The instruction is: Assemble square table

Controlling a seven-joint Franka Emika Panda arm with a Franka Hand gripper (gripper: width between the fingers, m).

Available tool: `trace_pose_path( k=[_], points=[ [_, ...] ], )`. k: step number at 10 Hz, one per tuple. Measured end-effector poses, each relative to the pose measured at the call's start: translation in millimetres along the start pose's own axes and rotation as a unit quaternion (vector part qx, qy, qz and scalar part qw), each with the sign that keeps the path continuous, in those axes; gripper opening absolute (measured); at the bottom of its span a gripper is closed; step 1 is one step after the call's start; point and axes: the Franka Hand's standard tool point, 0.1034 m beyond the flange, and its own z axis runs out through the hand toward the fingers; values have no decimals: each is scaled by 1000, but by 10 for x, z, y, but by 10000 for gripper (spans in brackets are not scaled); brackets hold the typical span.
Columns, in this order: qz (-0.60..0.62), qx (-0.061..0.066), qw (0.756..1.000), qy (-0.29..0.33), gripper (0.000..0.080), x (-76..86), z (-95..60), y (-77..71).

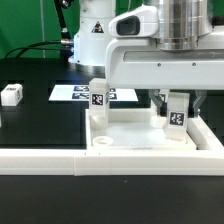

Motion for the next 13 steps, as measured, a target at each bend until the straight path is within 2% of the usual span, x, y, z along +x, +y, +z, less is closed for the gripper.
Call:
trace_pose_path(
  k=[2,4,6,7,9,10,11,12,13],
  points=[
    [135,7,991,11,290,-15,6,-76],
    [224,27,974,34,290,-37,23,-121],
    [340,54,938,41,291,-43,30,-136],
    [403,70,912,35,291,-49,30,-111],
    [485,89,870,18,291,-59,33,-92],
    [497,92,863,14,291,-62,33,-91],
    [487,91,869,15,293,-62,33,-92],
    [456,91,885,20,293,-70,32,-117],
    [399,95,911,33,450,-97,13,-232]
  ],
)
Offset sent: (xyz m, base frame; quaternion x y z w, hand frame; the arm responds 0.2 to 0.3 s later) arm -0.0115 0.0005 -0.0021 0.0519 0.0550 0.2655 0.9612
